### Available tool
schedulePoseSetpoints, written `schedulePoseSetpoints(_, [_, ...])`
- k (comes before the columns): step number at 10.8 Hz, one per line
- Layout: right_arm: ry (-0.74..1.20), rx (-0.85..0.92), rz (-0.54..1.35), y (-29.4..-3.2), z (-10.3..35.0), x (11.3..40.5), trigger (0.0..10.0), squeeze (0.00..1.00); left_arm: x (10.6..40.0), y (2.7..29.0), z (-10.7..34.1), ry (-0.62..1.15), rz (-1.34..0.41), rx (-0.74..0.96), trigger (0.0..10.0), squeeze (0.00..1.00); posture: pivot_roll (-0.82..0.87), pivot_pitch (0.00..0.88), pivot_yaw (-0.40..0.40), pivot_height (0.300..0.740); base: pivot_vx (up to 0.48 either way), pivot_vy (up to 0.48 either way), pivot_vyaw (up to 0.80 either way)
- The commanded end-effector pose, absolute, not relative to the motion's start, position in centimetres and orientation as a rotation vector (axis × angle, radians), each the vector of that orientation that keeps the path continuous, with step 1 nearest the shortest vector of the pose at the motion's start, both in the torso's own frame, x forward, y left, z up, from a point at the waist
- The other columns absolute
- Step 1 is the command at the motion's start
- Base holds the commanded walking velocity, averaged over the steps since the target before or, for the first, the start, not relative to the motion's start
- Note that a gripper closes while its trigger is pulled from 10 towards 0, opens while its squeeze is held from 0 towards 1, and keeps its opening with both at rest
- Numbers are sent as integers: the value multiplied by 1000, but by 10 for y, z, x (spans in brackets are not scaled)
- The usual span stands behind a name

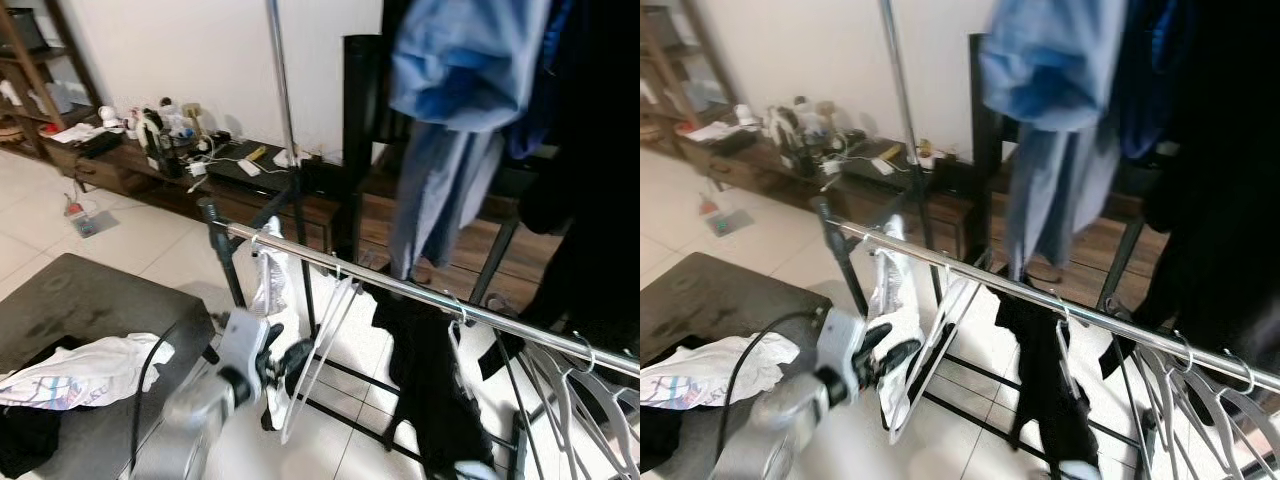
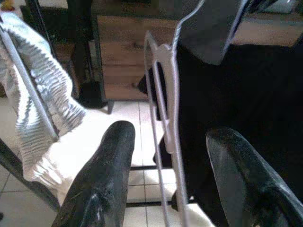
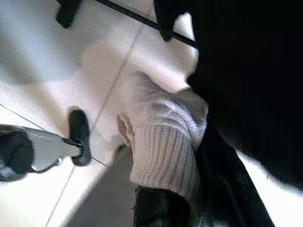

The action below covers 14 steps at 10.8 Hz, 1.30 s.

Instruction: Hang hanger

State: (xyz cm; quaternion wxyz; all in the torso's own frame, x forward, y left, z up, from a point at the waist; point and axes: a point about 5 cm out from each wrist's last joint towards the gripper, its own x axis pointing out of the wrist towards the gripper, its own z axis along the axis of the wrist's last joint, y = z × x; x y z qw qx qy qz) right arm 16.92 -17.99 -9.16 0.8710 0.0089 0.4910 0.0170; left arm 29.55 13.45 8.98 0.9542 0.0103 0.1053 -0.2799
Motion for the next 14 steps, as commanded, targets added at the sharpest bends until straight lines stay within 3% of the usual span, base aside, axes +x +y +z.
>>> schedulePoseSetpoints(1, [1019,20,24,-180,-90,172,10000,0,298,138,85,233,-549,47,10000,0,-13,94,20,740,0,0,0])
schedulePoseSetpoints(4, [1013,26,25,-168,-92,170,10000,0,329,122,82,293,-589,12,10000,0,-47,122,38,740,0,0,0])
schedulePoseSetpoints(7, [994,31,-11,-191,-91,166,10000,0,333,111,80,328,-724,19,10000,0,-76,159,56,740,0,0,0])
schedulePoseSetpoints(9, [991,34,-25,-206,-90,162,10000,0,346,120,77,385,-554,96,10000,0,-76,170,61,740,0,0,0])
schedulePoseSetpoints(10, [986,37,-18,-200,-89,167,10000,0,347,121,77,387,-524,119,10000,0,-74,170,62,740,0,0,0])
schedulePoseSetpoints(11, [983,40,-13,-196,-89,170,10000,0,348,121,74,394,-507,101,8314,0,-74,168,62,740,0,0,0])
schedulePoseSetpoints(12, [981,42,-10,-192,-88,172,10000,0,348,121,72,396,-498,69,4627,0,-76,168,62,740,0,0,0])
schedulePoseSetpoints(13, [980,43,-8,-189,-88,173,10000,0,348,121,72,394,-494,60,3843,0,-76,168,62,740,0,0,0])
schedulePoseSetpoints(14, [979,44,-2,-181,-88,176,10000,0,349,119,74,376,-489,53,0,0,-77,170,60,740,0,0,0])
